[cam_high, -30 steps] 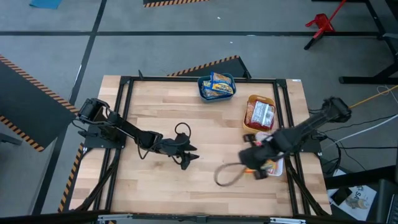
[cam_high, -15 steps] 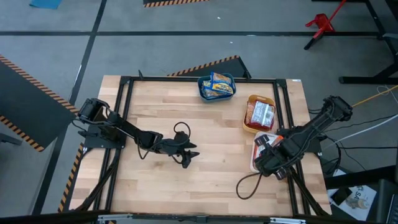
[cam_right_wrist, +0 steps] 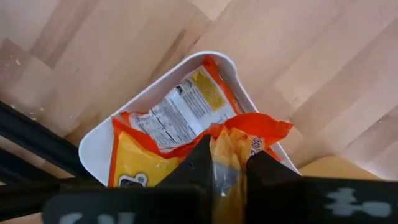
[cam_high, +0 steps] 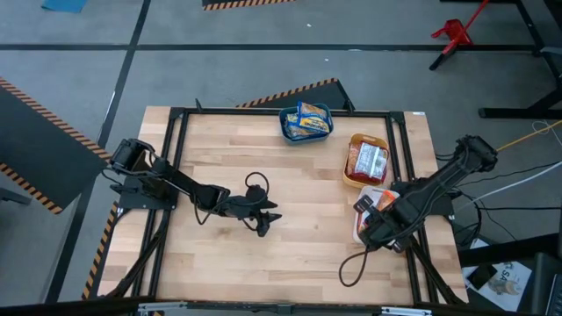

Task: Sort Maruchan noodles
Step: Put the orange noodle pack into the white bin

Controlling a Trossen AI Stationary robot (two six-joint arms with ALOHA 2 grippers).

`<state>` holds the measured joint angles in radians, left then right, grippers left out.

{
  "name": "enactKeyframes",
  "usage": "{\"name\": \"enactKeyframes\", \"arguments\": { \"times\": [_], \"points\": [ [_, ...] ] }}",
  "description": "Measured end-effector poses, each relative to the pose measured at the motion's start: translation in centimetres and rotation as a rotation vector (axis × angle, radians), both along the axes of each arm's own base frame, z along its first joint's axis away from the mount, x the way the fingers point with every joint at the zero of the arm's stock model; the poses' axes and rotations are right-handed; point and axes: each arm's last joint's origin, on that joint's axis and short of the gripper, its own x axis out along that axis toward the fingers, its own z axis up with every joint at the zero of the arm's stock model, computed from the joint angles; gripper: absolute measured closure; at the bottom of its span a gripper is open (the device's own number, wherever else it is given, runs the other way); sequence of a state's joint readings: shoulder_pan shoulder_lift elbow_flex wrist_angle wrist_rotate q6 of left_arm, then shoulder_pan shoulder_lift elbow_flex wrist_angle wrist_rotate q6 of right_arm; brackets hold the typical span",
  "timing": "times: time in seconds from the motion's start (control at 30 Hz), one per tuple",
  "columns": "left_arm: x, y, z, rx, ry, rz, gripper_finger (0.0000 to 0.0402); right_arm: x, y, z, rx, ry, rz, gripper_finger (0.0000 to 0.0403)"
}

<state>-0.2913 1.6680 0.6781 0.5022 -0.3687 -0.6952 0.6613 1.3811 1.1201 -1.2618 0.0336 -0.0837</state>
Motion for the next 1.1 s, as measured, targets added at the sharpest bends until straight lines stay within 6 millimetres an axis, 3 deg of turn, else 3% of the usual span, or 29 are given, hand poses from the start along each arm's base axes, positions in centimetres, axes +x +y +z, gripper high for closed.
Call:
{"name": "enactKeyframes", "arguments": {
  "times": [0.63,1.1],
  "points": [
    [0.0,0.0,0.0,0.005,0.0,0.01,0.0189,-0.6,-0.5,-4.3,-0.034,0.019,0.215,0.037],
    [-0.1,0.0,-0.2,0.01,0.017,0.011,0.0189,-0.3,-0.1,-4.7,0.019,-0.008,0.294,0.037]
  ]
}}
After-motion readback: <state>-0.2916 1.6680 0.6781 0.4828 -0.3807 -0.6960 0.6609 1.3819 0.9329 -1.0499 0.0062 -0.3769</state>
